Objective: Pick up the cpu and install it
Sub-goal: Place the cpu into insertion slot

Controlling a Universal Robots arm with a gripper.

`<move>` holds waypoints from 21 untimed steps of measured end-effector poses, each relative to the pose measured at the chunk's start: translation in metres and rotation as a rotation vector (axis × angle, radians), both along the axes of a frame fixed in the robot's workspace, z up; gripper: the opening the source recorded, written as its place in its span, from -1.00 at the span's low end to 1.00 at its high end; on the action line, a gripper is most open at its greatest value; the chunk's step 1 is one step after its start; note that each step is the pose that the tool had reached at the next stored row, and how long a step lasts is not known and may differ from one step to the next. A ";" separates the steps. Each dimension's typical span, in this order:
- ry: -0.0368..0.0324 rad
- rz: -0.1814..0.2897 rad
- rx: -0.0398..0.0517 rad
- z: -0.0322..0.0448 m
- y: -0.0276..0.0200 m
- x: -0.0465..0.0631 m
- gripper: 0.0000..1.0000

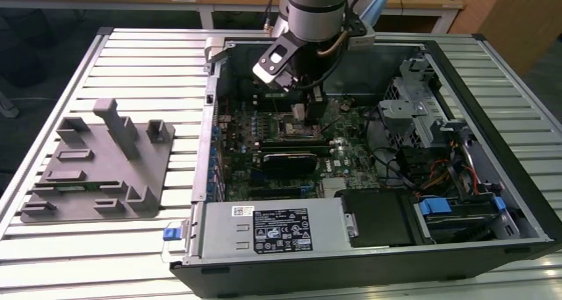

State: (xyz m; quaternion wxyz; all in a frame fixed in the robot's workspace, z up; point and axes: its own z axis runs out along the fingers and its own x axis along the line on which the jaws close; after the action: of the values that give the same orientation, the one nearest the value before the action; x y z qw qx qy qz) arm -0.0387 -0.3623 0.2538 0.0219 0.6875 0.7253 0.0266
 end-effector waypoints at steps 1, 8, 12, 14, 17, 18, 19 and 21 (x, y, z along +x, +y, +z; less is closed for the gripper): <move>0.0001 0.000 0.0000 -0.0002 0.0000 0.000 0.09; 0.0001 -0.001 0.0001 -0.0015 0.0000 0.000 0.09; 0.0001 -0.004 0.0001 -0.0046 0.0000 0.000 0.09; 0.0001 -0.004 0.0002 -0.0051 0.0000 0.000 0.09; 0.0001 -0.004 0.0001 -0.0059 0.0000 0.000 0.09; 0.0002 -0.004 0.0001 -0.0063 0.0000 0.000 0.09; 0.0003 -0.005 0.0001 -0.0067 0.0001 0.000 0.09; 0.0004 -0.005 0.0000 -0.0078 0.0002 0.000 0.09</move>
State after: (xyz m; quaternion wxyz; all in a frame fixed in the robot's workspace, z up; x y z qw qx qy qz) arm -0.0388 -0.3622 0.2460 0.0218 0.6893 0.7237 0.0265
